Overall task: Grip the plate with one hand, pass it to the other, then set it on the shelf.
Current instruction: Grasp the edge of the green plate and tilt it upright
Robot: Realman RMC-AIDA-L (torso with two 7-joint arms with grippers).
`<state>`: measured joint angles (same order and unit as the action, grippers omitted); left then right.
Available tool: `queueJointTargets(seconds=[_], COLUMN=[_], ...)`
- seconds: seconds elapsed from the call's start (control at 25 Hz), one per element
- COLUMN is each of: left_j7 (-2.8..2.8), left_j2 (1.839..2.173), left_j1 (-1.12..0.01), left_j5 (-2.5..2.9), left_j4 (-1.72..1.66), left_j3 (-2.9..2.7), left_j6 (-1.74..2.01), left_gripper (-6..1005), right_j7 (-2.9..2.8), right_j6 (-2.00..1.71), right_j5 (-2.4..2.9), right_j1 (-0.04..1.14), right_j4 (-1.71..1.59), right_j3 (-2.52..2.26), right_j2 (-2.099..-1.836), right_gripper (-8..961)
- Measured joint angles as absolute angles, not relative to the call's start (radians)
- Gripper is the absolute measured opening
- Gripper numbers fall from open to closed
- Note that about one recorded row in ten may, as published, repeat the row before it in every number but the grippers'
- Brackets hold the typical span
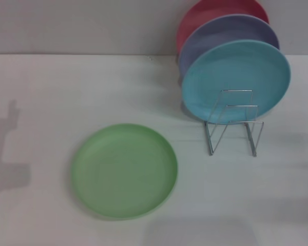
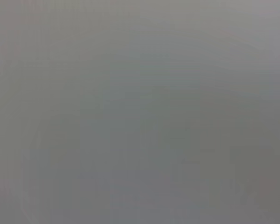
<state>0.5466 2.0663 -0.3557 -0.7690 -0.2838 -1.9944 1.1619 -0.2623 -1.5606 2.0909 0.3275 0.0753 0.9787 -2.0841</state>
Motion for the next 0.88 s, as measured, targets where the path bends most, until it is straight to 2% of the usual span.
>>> queueJointTargets(seconds=[0.44, 0.88], left_j7=[0.583, 0.646], left_j2=[2.069, 2.065], left_j1=[-0.343, -0.305], left_j5=[-0.772, -0.772], left_j4=[-0.354, -0.617], left_j3=[-1.912, -1.745], left_j6=[1.064, 0.676], left_gripper=[800, 799], right_j7=[-0.261, -0.257], right_j6=[-1.511, -1.481], right_j5=[2.091, 2.091], right_j1=[0.361, 0.393], right_j4=[0.090, 0.084], right_j3=[0.974, 0.974], right_j2=[-2.084, -2.079], right_gripper=[524, 524])
